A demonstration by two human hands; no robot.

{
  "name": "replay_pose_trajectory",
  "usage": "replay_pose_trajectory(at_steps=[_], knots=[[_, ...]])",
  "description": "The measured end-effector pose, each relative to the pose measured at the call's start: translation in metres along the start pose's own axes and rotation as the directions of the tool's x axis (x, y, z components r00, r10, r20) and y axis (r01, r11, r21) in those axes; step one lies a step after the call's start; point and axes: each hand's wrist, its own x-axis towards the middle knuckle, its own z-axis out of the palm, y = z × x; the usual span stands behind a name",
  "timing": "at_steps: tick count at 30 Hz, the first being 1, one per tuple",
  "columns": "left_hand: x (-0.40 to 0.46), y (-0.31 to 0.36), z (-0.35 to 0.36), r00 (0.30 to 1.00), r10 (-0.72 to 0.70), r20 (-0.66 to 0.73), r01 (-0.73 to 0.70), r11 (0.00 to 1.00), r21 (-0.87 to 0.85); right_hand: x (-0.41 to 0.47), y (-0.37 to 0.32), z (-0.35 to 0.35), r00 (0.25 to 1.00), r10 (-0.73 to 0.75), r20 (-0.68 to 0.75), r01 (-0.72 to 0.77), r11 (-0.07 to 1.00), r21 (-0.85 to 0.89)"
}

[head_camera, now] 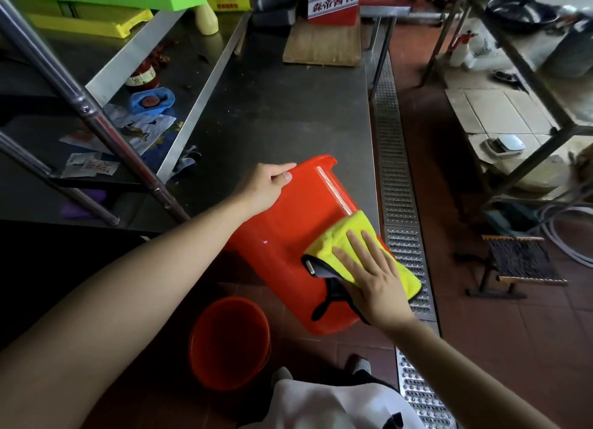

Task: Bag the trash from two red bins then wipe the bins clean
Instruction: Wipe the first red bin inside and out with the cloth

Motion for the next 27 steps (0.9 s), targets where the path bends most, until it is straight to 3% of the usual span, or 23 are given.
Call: replay_pose_trajectory(at_steps=[6, 10, 16, 22, 25, 27], knots=[[-0.019, -0.008, -0.002, 1.000, 0.007, 0.020, -0.007, 1.000, -0.030, -0.022, -0.001, 0.000, 0.998, -0.050, 0.034, 0.049, 0.999, 0.019], [-0.036, -0.026, -0.004, 0.997, 0.080, 0.017, -0.078, 0.993, -0.086, 0.047, -0.019, 0.004, 0.999, -0.017, 0.037, 0.015, 0.999, 0.048], [-0.039, -0.036, -0.012, 0.997, 0.032, -0.069, -0.041, 0.992, -0.121, 0.138, -0.047, 0.009, 0.990, 0.116, 0.084, -0.121, 0.991, 0.055], [-0.043, -0.033, -0.005, 0.995, 0.028, -0.099, -0.035, 0.997, -0.072, 0.039, -0.027, 0.007, 1.000, 0.011, -0.017, -0.011, 1.000, -0.007], [-0.041, -0.019, -0.003, 1.000, -0.023, 0.013, 0.024, 0.997, -0.073, 0.003, -0.013, 0.009, 0.999, 0.000, -0.032, -0.001, 1.000, -0.030], [-0.033, -0.003, -0.006, 0.993, -0.037, 0.113, 0.028, 0.996, 0.079, 0.000, -0.014, 0.010, 1.000, 0.014, -0.016, -0.015, 1.000, -0.008]])
